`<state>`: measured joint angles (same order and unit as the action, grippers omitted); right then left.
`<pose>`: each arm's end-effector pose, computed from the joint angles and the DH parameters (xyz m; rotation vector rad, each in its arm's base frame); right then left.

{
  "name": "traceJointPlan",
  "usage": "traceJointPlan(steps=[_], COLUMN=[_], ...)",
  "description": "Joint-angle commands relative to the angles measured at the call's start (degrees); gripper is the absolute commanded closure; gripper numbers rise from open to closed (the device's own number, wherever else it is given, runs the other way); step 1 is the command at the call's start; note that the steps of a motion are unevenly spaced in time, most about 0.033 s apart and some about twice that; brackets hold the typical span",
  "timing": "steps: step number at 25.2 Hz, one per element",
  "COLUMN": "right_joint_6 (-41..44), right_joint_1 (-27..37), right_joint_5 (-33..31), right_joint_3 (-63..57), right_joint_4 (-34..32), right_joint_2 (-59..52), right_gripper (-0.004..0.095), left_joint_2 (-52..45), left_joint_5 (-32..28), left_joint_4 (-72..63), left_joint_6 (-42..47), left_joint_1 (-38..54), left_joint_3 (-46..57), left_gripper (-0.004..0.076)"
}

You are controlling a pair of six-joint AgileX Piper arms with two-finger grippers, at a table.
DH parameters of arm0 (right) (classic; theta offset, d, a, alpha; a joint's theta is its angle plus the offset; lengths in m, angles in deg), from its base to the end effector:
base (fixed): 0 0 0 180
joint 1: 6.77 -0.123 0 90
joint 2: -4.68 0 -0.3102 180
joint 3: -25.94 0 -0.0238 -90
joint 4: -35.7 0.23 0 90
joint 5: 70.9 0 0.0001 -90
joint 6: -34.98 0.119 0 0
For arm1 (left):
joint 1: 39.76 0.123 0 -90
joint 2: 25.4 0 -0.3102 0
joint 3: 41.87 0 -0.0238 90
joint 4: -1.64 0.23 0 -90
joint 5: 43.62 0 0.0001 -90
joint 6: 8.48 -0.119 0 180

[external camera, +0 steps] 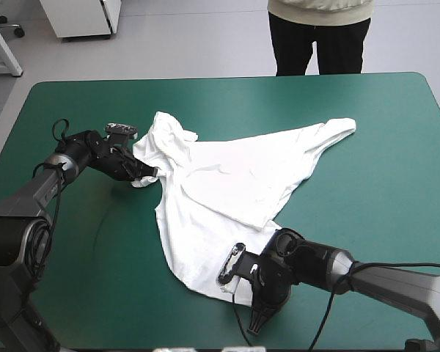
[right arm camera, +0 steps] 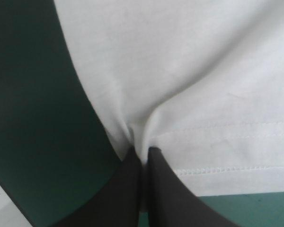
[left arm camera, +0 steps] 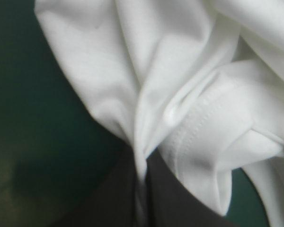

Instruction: Fold the cloth

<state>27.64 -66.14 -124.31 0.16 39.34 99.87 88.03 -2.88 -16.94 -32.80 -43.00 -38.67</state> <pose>0.1217 0.2175 0.2157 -1.6442 2.5967 0.1392 0.3851 -0.0466 0.2196 0.3721 2.6737 -0.2490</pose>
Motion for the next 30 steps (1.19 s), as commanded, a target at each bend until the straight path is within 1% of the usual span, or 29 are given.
traceJointPlan(steps=[1, 3, 6, 8, 10, 15, 17, 18, 19, 20, 24, 27, 30], right_joint_6=[1.9, 5.5, 11.1, 13.9, 15.5, 15.2, 13.8, 11.9, 11.0, 8.9, 4.9, 1.6, -1.9], right_joint_1=[-0.6, -0.5, 0.0, 1.8, 4.1, 12.9, 16.6, 19.3, 20.5, 21.8, 22.2, 22.2, 22.2], right_joint_5=[6.2, 7.4, 8.5, 8.6, 8.6, 9.1, 9.1, 8.5, 8.1, 7.0, 5.3, 3.3, 3.1], right_joint_3=[-1.6, -0.9, 1.2, 3.7, 6.8, 16.2, 20.8, 25.5, 27.9, 32.3, 41.5, 54.1, 65.2], right_joint_4=[5.1, 2.1, -5.1, -9.1, -11.7, -13.3, -13.3, -13.3, -13.3, -13.3, -13.5, -13.7, -13.7], right_joint_2=[-0.7, -2.9, -7.5, -10.8, -13.6, -19.1, -20.4, -21.2, -21.3, -21.7, -22.0, -22.0, -22.0], right_gripper=[0.0915, 0.0916, 0.0916, 0.0916, 0.0919, 0.0921, 0.0921, 0.0921, 0.0921, 0.0921, 0.0921, 0.0921, 0.0921], left_joint_2=[-4.0, -5.6, -9.2, -12.3, -15.6, -23.7, -27.1, -30.2, -31.6, -34.0, -38.1, -40.5, -40.8], left_joint_5=[1.4, 1.6, 1.4, 1.4, 1.6, 0.9, 0.8, 1.2, 1.4, 1.5, 1.9, 3.7, 5.7], left_joint_4=[-0.2, -0.1, 0.0, 0.0, 0.0, -0.1, -0.1, -0.1, -0.1, 0.0, 0.1, 0.1, 0.1], left_joint_6=[0.3, 0.3, 0.9, 0.9, 0.9, 2.1, 2.0, 2.0, 2.0, 2.0, 2.0, 2.0, 1.8], left_joint_1=[-0.1, -0.1, 0.0, 0.0, 0.0, 0.0, 0.0, 0.0, 0.0, 0.0, 0.0, 0.0, 0.0], left_joint_3=[-1.1, -1.2, -1.3, -1.3, -1.3, -1.3, -1.7, -2.9, -3.8, -5.9, -12.4, -23.8, -35.7], left_gripper=[0.0733, 0.0733, 0.0733, 0.0733, 0.0733, 0.0733, 0.0733, 0.0733, 0.0733, 0.0733, 0.0733, 0.0733, 0.0733])
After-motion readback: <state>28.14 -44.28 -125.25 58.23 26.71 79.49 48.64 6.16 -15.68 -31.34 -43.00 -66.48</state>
